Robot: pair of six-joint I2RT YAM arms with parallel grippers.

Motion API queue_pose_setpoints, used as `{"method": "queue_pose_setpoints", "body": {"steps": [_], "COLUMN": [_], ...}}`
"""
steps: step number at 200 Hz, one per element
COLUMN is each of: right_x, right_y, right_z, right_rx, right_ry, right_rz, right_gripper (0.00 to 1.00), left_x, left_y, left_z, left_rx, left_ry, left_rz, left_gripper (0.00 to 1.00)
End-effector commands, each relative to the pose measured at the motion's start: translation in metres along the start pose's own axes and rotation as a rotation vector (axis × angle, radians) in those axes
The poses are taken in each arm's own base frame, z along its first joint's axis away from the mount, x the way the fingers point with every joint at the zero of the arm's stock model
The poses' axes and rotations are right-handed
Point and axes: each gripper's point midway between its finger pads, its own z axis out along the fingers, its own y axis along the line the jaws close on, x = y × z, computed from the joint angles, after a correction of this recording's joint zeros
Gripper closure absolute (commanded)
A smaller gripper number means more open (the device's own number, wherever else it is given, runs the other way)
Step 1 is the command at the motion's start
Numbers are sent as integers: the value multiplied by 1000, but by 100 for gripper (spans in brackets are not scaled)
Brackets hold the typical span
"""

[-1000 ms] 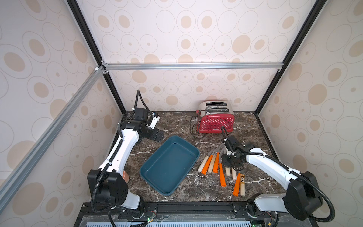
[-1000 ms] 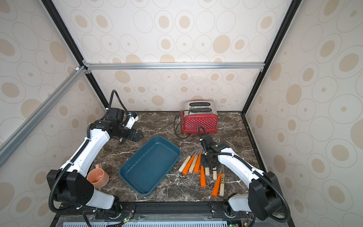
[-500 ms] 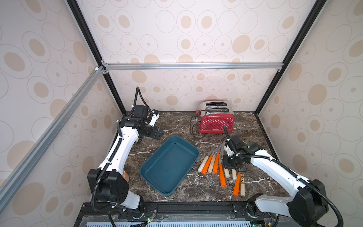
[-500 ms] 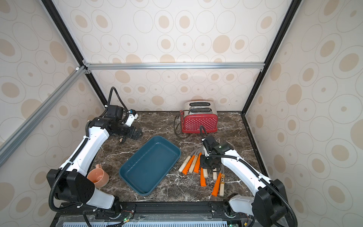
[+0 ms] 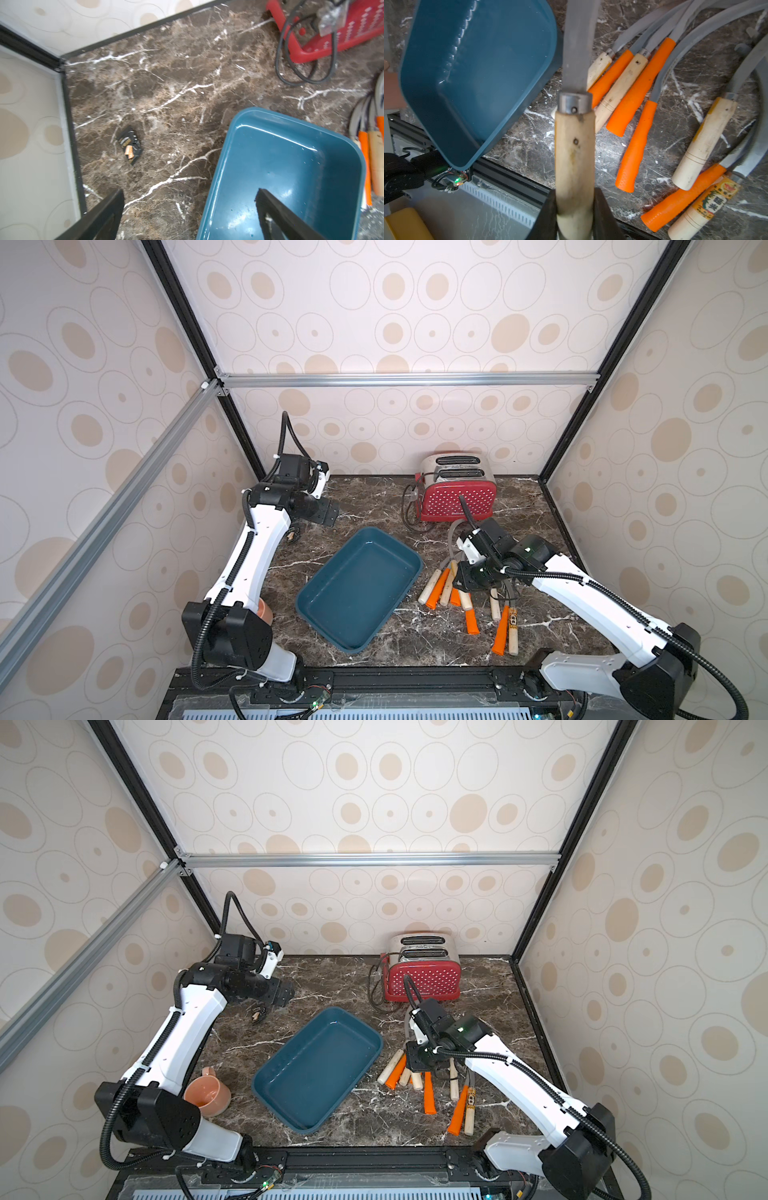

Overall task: Put small sickles into storage boxes
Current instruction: Pick up the sickle at the center of the board, then place the sickle in the storage box.

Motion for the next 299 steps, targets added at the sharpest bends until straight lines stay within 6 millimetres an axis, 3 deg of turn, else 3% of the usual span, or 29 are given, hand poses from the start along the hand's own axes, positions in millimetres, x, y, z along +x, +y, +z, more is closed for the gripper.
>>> {"method": "queue_pose_setpoints", "body": {"steps": [1, 79, 143, 231, 299], "right_x": [-3, -9, -7, 3, 1], "right_y": [18, 110, 165, 208, 220], "right_z": [-6, 25, 58, 106, 147], "right_rx": [-7, -22, -71, -113, -83], "right_ry": [-9, -23, -1, 79, 131], "right_rz": [12, -104, -100, -68, -62], "right_gripper": [96, 96, 96, 96, 96], "left_x": [-16, -36, -40, -38, -36], "left_y": [21, 50, 70, 66, 57], "left_z": [-10, -33, -59, -68, -63], "left_rx": [-117, -277, -403, -381, -334], "left_ry": [-37, -145, -225, -259, -254], "left_rz": [-26, -155, -195, -209, -161], "left_gripper": [1, 1, 1, 1, 1]}}
